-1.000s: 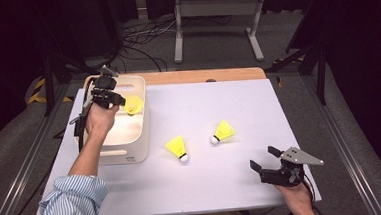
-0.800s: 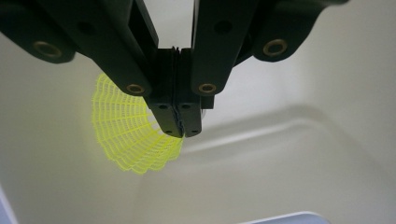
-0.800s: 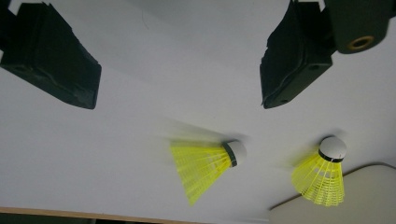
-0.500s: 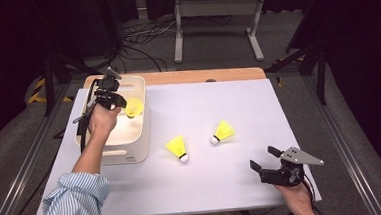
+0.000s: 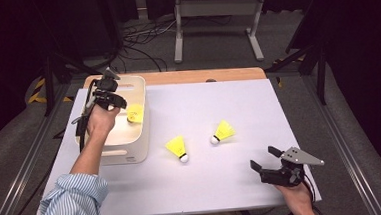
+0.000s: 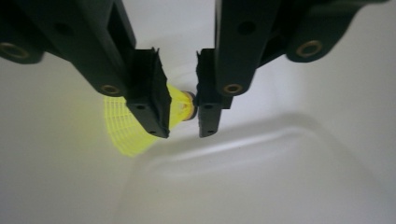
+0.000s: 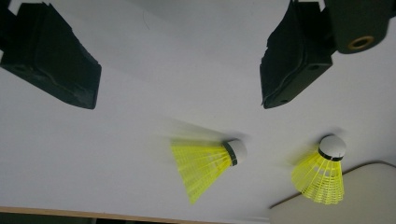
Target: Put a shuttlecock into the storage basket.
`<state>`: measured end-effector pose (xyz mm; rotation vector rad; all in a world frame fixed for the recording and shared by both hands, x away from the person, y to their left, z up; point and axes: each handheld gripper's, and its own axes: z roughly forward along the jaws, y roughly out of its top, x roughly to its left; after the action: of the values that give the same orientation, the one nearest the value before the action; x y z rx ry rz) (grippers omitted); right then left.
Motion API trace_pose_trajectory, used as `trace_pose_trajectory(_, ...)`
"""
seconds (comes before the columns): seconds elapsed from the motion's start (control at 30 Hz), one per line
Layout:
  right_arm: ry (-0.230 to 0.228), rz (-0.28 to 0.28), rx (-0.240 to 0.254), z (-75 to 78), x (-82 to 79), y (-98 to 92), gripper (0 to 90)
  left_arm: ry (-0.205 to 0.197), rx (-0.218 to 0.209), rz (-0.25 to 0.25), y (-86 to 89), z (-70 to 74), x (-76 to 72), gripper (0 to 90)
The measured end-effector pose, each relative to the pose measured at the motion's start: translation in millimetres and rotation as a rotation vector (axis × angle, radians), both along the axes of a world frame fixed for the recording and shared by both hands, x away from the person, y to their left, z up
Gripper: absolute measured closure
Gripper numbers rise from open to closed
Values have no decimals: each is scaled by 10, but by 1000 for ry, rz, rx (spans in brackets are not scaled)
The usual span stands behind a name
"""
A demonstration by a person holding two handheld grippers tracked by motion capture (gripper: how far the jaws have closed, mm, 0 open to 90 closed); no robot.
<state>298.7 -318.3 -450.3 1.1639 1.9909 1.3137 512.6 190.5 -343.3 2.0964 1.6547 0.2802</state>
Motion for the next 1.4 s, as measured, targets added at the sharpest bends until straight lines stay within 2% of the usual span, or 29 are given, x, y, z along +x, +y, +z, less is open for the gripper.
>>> trace_pose_trajectory(0.1,1,0,-2,-1,2,3,129,-10,-21,0,15,42,-32,632)
trace_pose_trajectory(0.27,0,1,0,0,1,4,128,-24,-29,-11,21,79,-66,546)
trace_pose_trajectory(0.63,0,3,0,1,-1,6,128,-62,-71,-36,-6,184,-153,447)
trace_pose_trajectory(1.1,-2,6,-1,3,-1,9,129,-99,-102,-82,-83,331,-268,394)
trace_pose_trajectory(1.4,0,5,0,4,-4,11,128,-111,-108,-115,-153,382,-325,381)
